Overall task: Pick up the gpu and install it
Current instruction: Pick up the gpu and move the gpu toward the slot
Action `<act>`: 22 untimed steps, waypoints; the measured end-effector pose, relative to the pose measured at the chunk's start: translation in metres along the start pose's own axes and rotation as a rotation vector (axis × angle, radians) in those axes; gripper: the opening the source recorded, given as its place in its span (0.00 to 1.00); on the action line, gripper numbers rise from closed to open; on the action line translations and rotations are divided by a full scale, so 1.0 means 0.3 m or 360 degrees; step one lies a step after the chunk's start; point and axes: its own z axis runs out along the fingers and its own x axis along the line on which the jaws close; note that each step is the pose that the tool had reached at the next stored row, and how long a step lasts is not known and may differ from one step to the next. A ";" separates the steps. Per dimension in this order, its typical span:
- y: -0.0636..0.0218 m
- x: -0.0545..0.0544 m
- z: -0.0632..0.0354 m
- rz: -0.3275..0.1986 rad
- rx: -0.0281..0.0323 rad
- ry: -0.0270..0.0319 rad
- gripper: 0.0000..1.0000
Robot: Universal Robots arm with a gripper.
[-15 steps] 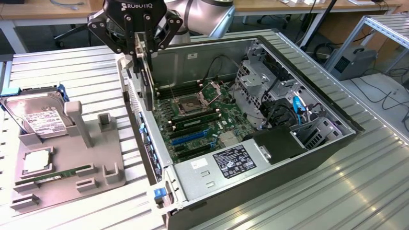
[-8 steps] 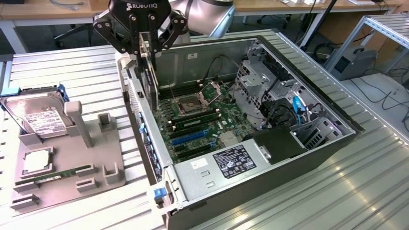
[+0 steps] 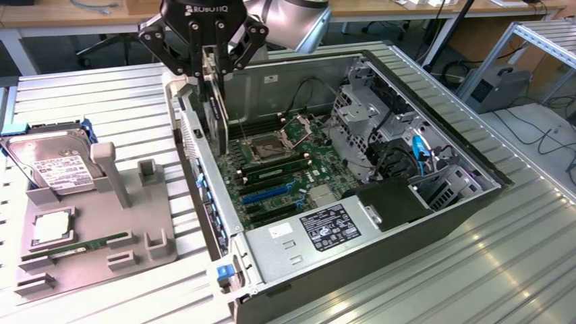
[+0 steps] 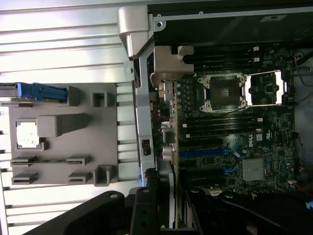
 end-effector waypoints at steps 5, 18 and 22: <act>0.002 -0.023 0.004 0.0000 0.00023 -0.00002 0.27; 0.005 -0.073 0.021 0.0000 0.00082 -0.00006 0.27; 0.006 -0.085 0.026 0.0000 0.00101 -0.00008 0.27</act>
